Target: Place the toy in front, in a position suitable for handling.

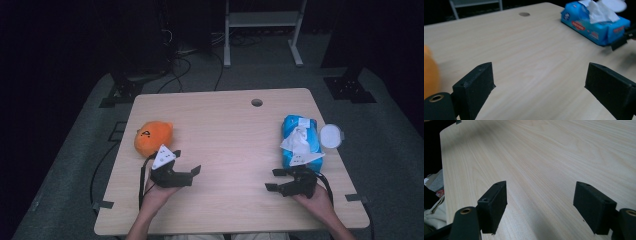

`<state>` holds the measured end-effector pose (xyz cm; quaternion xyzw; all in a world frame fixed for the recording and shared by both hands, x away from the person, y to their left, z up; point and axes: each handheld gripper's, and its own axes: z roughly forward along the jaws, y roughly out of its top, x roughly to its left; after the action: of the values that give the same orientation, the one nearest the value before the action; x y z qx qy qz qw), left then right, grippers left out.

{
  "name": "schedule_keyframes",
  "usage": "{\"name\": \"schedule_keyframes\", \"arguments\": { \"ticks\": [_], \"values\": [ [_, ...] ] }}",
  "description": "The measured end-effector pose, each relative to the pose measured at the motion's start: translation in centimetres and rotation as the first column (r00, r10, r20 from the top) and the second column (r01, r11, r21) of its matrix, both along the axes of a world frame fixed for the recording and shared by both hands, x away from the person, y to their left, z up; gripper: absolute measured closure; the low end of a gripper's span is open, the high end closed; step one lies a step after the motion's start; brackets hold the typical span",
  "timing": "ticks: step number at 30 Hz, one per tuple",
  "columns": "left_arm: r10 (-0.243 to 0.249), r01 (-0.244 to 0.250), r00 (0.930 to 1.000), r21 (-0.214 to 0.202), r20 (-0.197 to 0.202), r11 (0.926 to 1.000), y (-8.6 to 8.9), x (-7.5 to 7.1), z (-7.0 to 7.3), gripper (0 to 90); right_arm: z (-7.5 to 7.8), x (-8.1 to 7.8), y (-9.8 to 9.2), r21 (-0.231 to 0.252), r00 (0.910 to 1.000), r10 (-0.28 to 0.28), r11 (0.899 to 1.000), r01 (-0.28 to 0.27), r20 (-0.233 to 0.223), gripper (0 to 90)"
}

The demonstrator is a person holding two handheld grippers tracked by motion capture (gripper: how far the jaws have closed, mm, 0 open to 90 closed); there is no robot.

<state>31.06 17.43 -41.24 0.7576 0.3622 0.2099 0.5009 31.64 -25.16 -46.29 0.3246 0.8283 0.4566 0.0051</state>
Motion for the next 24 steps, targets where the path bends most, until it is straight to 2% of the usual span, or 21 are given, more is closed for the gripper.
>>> {"name": "schedule_keyframes", "arguments": {
  "ticks": [3,10,18,19,20,24],
  "values": [
    [0.033,-0.033,0.9990,0.004,0.030,0.9994,1.0,0.4,1.1,7.4,-0.1,0.2,0.1,-0.001,1.0000,0.003,1.000,-0.003,-0.006,25.8],
    [0.092,-0.093,0.9941,0.006,0.056,0.9957,2.5,1.3,2.7,6.7,-0.2,0.4,0.5,0.005,0.9998,0.014,1.000,-0.014,-0.011,25.7],
    [0.147,-0.148,0.9871,0.012,0.063,0.9889,4.1,2.3,2.9,6.7,0.0,0.2,0.3,0.011,0.9999,0.014,1.000,-0.014,0.000,25.7],
    [0.180,-0.180,0.9819,-0.001,0.059,0.9836,4.7,2.7,2.7,6.7,0.1,0.2,0.2,0.012,0.9999,0.013,1.000,-0.013,-0.002,25.7],
    [0.193,-0.193,0.9796,-0.010,0.056,0.9812,5.0,2.9,2.6,6.7,0.0,0.2,0.2,0.014,0.9999,0.010,1.000,-0.010,-0.003,25.6],
    [0.262,-0.261,0.9635,-0.039,0.053,0.9647,6.5,3.7,2.3,6.7,0.1,0.2,0.2,0.015,1.0000,0.006,1.000,-0.006,-0.004,25.6]
  ]
}}
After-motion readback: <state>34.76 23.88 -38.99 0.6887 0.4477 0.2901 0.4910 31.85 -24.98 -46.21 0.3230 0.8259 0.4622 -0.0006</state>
